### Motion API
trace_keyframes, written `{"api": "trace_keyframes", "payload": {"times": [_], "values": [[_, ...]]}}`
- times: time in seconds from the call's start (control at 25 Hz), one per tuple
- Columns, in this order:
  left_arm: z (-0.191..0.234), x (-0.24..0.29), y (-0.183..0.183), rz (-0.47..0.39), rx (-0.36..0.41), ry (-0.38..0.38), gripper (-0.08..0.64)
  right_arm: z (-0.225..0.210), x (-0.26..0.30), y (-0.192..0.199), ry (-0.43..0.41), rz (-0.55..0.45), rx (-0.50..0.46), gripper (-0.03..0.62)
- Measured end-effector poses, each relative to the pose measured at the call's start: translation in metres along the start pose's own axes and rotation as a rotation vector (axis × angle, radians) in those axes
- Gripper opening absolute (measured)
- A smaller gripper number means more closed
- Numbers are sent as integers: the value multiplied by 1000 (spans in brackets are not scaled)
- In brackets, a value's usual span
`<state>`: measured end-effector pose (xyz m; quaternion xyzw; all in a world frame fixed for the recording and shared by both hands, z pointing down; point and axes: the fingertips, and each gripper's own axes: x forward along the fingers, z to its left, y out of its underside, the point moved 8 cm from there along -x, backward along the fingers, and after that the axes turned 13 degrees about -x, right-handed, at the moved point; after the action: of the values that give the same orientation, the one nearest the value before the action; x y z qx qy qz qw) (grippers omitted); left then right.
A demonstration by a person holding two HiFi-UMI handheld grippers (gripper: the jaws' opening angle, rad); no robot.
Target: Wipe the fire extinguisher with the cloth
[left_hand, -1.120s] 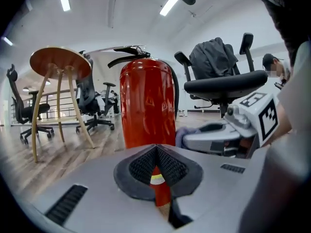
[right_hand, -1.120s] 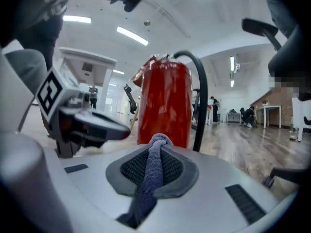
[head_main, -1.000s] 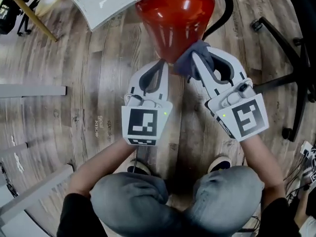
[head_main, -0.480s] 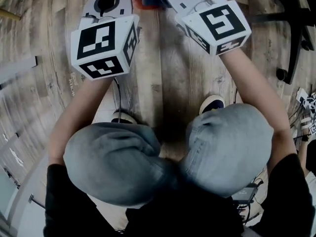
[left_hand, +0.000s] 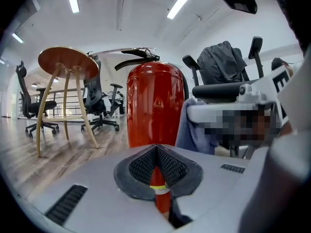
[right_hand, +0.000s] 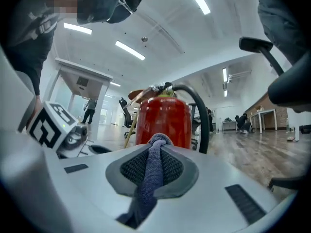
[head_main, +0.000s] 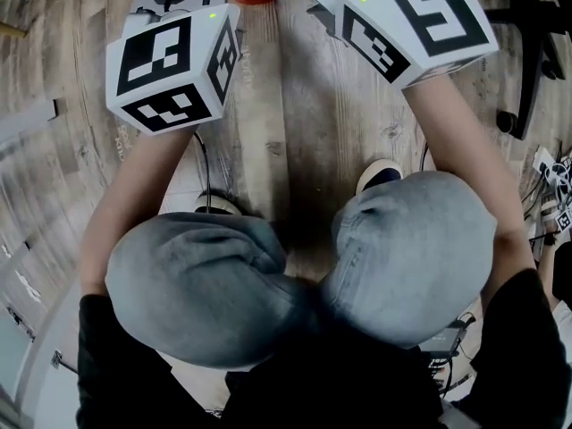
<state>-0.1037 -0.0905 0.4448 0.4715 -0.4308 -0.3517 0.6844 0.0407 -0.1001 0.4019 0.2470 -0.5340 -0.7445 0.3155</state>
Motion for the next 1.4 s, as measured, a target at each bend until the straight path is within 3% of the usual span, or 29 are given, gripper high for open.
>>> {"api": "trace_keyframes", "payload": {"times": [0.2,0.28,0.44,0.56,0.64,0.8,0.88,1.16,1.28,1.4], "values": [[-4,-1,-4,-16,18,-3,11,28,6,58,-89,208,10,32],[-8,-4,-4,-24,32,-1,11,29,2,40,-102,144,-6,32],[-3,-6,-3,-22,46,-1,11,2,1,-32,-36,-65,-43,32],[5,-5,-2,-16,33,-12,11,-3,2,-44,-12,-127,-96,31],[7,-6,0,-11,27,-14,10,6,2,-21,-34,-106,-80,31],[8,-4,0,-10,33,-17,11,31,8,50,-130,93,-85,32],[10,-2,0,-14,34,-19,11,32,11,60,-128,147,-70,32],[11,-6,0,-28,21,-13,11,-11,-4,-36,49,-84,11,32],[11,-4,-8,-57,30,-15,11,-7,-2,-18,40,-100,31,32],[7,-4,-7,-54,41,-5,11,7,-4,16,-16,-3,81,32]]}}
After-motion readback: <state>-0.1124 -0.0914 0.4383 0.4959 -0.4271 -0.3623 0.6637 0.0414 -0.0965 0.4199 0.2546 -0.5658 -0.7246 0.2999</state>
